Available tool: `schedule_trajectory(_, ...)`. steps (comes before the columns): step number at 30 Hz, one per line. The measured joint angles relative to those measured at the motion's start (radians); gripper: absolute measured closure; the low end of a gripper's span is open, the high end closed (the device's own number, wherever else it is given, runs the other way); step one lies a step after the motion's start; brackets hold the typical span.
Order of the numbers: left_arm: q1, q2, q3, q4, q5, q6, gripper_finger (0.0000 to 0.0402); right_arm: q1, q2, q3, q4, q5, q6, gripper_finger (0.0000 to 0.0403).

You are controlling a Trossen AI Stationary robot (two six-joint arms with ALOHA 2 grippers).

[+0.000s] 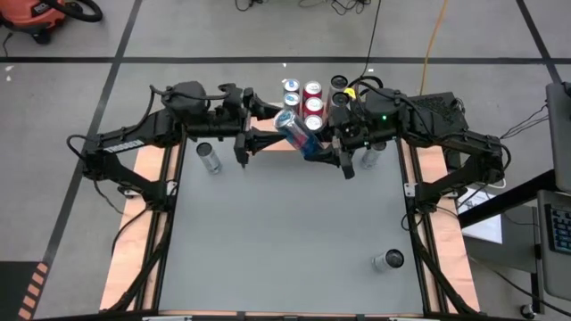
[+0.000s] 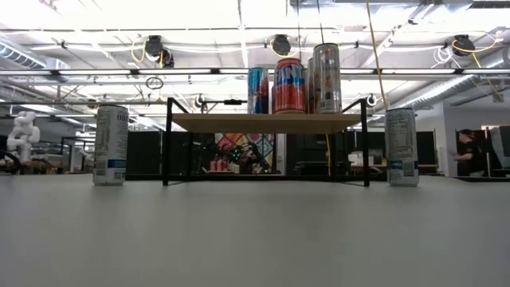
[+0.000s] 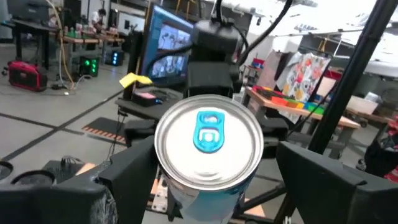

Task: Place canned beverage on shelf
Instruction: Put the blue can on the shelf aligned with the other blue can

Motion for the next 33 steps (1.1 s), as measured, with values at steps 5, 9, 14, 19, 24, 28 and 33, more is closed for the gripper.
schedule_trajectory(5, 0.000, 0.026, 0.000, 0.004, 0.003, 0.007, 0.0078, -0.001, 0.000, 0.000, 0.023, 0.004, -0.016, 0.0214)
schedule_trajectory(9, 0.000, 0.036, -0.001, 0.012, -0.021, 0.018, 0.0078, -0.001, 0.005, 0.000, 0.022, 0.004, -0.019, 0.0214)
schedule_trajectory(14, -0.001, 0.036, -0.001, 0.025, -0.024, 0.018, 0.0078, -0.001, 0.006, 0.000, 0.023, 0.005, -0.023, 0.0213)
schedule_trajectory(19, 0.000, 0.036, -0.001, 0.048, -0.002, 0.016, 0.0078, -0.001, 0.006, 0.000, 0.019, 0.005, -0.030, 0.0213)
schedule_trajectory(24, 0.000, 0.036, -0.001, 0.050, 0.000, 0.015, 0.0078, -0.001, 0.006, 0.000, 0.020, 0.004, -0.038, 0.0213)
schedule_trajectory(28, 0.000, 0.035, -0.001, 0.068, 0.001, -0.004, 0.0078, -0.001, 0.006, 0.000, 0.021, -0.002, -0.038, 0.0212)
schedule_trajectory(33, 0.000, 0.027, -0.001, 0.068, 0.001, -0.013, 0.0078, -0.001, 0.006, 0.000, 0.019, -0.022, -0.037, 0.0212)
